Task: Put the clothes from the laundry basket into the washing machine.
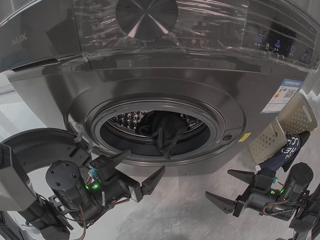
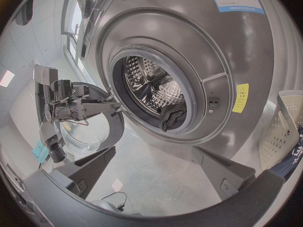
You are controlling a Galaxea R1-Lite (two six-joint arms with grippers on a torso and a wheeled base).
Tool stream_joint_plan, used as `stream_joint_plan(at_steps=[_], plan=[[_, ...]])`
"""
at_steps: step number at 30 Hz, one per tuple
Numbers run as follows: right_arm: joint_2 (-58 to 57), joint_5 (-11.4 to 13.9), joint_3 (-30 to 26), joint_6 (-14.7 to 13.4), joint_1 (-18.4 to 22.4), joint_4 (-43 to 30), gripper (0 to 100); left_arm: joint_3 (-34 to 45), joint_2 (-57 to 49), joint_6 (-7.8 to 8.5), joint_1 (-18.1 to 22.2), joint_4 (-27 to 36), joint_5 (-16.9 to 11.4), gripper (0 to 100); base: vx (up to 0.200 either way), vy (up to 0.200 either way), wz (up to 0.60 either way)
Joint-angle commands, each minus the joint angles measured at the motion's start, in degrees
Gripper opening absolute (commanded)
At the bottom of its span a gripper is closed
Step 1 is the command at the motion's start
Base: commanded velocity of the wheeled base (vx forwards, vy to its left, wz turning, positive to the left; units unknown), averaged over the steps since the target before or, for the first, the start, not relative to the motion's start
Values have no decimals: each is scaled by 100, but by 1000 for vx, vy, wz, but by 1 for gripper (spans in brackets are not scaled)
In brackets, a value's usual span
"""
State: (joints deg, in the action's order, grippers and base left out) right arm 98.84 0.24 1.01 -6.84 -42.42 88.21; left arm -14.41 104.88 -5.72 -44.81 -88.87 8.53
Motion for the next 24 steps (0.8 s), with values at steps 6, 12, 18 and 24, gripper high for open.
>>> stream_joint_plan(at_steps=[6,12,18,24], plan=[[12,2,-101,-2,-12,-32,100,-748,1334,167,263,1,17,100,0,0,0],[12,-7,-101,-2,-99,-41,100,-1881,2107,211,579,28,-10,100,0,0,0],[39,-7,-101,-10,-108,-50,100,-2734,2511,220,772,353,-45,100,0,0,0],[91,2,-101,-10,-108,-41,100,-3507,3012,229,913,704,-89,100,0,0,0]])
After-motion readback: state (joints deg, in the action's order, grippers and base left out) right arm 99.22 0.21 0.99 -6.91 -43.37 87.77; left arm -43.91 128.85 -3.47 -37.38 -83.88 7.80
